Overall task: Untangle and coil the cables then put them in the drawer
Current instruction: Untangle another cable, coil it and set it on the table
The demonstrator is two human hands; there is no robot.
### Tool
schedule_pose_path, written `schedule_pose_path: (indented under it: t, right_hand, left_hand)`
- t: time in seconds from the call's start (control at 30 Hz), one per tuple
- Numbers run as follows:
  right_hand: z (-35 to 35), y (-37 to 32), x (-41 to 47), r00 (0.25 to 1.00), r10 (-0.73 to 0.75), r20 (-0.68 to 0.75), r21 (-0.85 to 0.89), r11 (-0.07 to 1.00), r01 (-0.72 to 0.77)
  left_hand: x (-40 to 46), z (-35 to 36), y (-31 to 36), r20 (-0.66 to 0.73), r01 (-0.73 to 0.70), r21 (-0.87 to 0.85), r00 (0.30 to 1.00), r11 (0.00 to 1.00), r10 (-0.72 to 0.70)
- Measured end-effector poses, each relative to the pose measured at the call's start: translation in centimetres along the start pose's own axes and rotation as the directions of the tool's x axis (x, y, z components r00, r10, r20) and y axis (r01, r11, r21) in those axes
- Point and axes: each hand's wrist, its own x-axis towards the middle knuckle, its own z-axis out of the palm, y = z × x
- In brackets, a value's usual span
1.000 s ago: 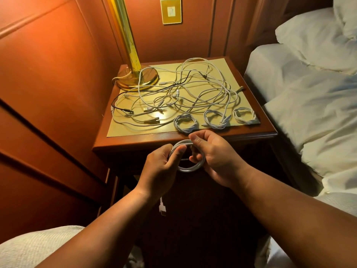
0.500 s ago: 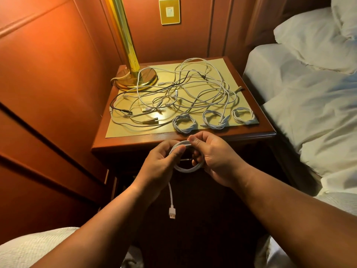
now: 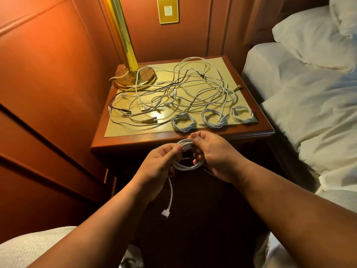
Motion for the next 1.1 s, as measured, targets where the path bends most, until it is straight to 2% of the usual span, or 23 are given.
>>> schedule_pose_path:
  t: [0.17,0.23,0.27,0.33,0.43,0.6,0.77,0.83,0.93,1.07,1.1]
  right_hand:
    - [0.1,0.2,0.0,1.000,-0.009,-0.027,0.050,0.999,0.011]
    - [0.1,0.2,0.0,0.999,-0.019,-0.026,0.065,0.998,0.021]
    - [0.2,0.3,0.0,0.999,-0.025,-0.021,0.065,0.998,0.026]
    - [0.3,0.4,0.0,0.999,-0.035,-0.007,0.060,0.998,0.036]
    - [0.5,0.5,-0.1,0.998,-0.045,0.035,0.046,0.998,0.043]
    - [0.4,0.8,-0.2,0.987,-0.066,0.147,-0.086,0.993,0.079]
    - [0.1,1.0,0.1,0.992,-0.086,0.091,-0.246,0.963,0.106]
    - [0.1,1.2,0.1,0.990,-0.107,0.089,-0.287,0.949,0.128]
    - [0.2,1.1,0.1,0.984,-0.132,0.122,-0.311,0.936,0.164]
    - [0.0,0.8,0.1,0.980,-0.146,0.132,-0.299,0.937,0.180]
    - [0.0,0.7,0.1,0.981,-0.148,0.129,-0.298,0.937,0.180]
  left_hand:
    - [-0.1,0.0,0.2,0.059,-0.003,0.008,0.998,1.000,0.003]
    - [-0.2,-0.1,0.4,0.022,-0.035,0.030,0.999,0.999,0.034]
    - [-0.3,0.0,0.4,-0.028,-0.078,0.097,0.996,0.992,0.081]
    - [-0.4,0.1,0.1,-0.126,-0.189,0.350,0.961,0.918,0.246]
    - [-0.7,0.5,-0.5,-0.131,-0.260,0.642,0.890,0.722,0.437]
    - [-0.4,-0.1,-0.5,-0.058,-0.292,0.744,0.867,0.600,0.494]
    - [-0.5,-0.4,-0.4,0.048,-0.339,0.825,0.839,0.451,0.542]
    - [-0.3,-0.6,-0.3,0.062,-0.341,0.824,0.849,0.453,0.525]
    - [0.0,-1.0,-0.4,-0.003,-0.308,0.753,0.882,0.581,0.471]
    - [0.0,-0.8,-0.6,0.022,-0.343,0.783,0.849,0.519,0.528]
    - [-0.1,-0.6,-0.6,0.008,-0.349,0.765,0.845,0.540,0.535]
